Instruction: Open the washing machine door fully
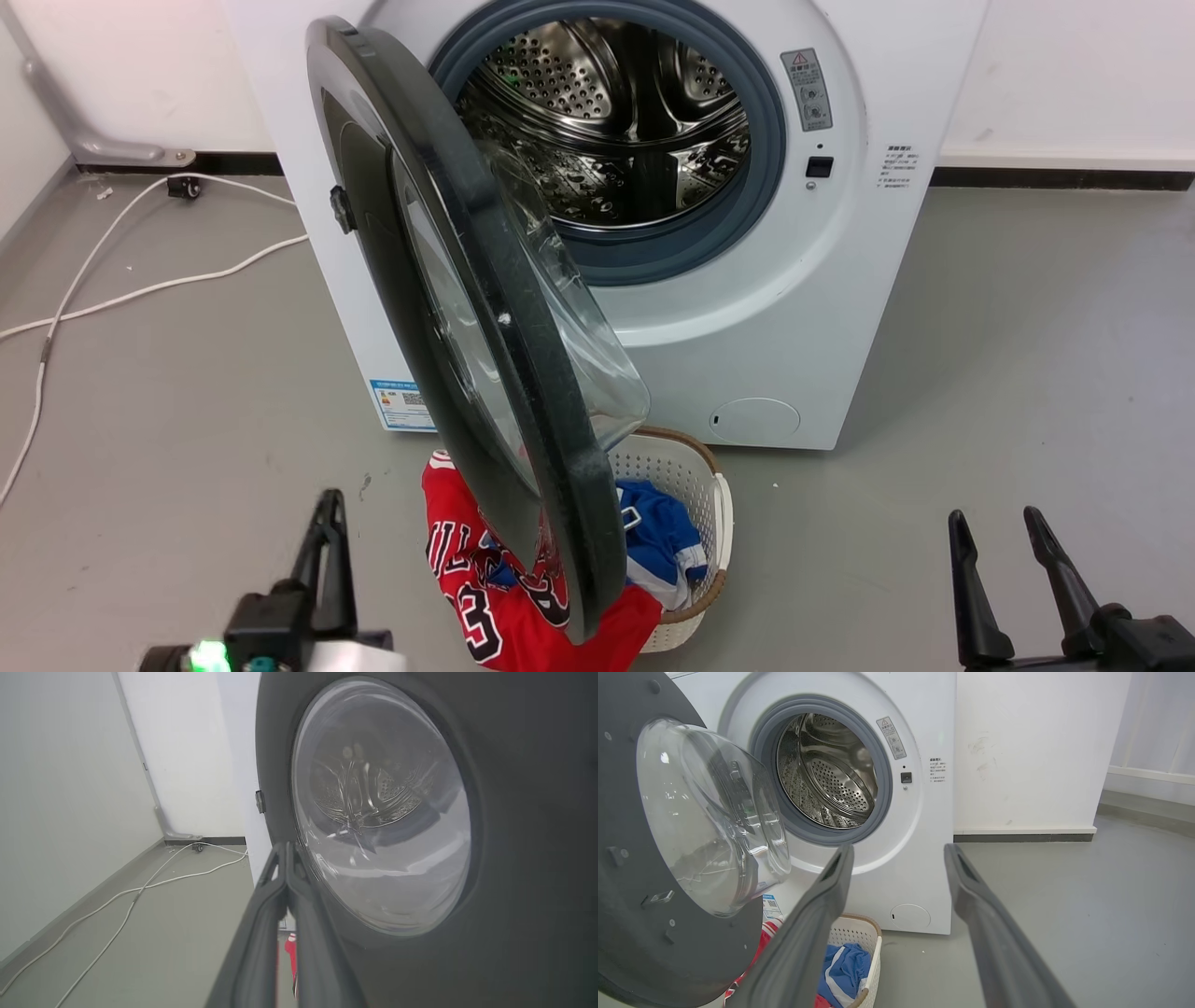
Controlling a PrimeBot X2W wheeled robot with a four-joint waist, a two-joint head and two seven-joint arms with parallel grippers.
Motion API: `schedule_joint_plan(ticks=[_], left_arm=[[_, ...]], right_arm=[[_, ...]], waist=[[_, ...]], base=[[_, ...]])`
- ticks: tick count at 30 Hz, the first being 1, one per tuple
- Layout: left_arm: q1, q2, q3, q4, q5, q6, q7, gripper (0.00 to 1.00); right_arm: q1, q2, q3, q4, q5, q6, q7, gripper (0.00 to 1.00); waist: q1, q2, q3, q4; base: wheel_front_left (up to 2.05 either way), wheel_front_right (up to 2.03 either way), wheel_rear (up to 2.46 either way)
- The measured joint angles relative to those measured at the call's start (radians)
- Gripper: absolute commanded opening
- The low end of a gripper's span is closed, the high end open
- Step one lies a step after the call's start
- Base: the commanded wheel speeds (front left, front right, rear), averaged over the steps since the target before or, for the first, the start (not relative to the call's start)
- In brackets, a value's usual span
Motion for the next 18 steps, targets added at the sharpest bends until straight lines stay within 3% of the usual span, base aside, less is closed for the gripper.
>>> schedule_joint_plan(ticks=[10,18], left_arm=[[-0.129,0.043,0.071,-0.193,0.009,-0.01,0.0,0.0],[-0.24,0.042,0.0,-0.377,0.048,-0.025,0.0,0.0]], right_arm=[[-0.002,0.0,0.003,-0.006,-0.004,0.0,0.0,1.0],[-0.007,0.0,0.014,-0.01,-0.013,0.0,0.0,1.0]], waist=[[0.0,0.0,0.004,0.003],[0.0,0.0,0.008,-0.004]], base=[[0.0,0.0,0.0],[0.0,0.0,0.0]])
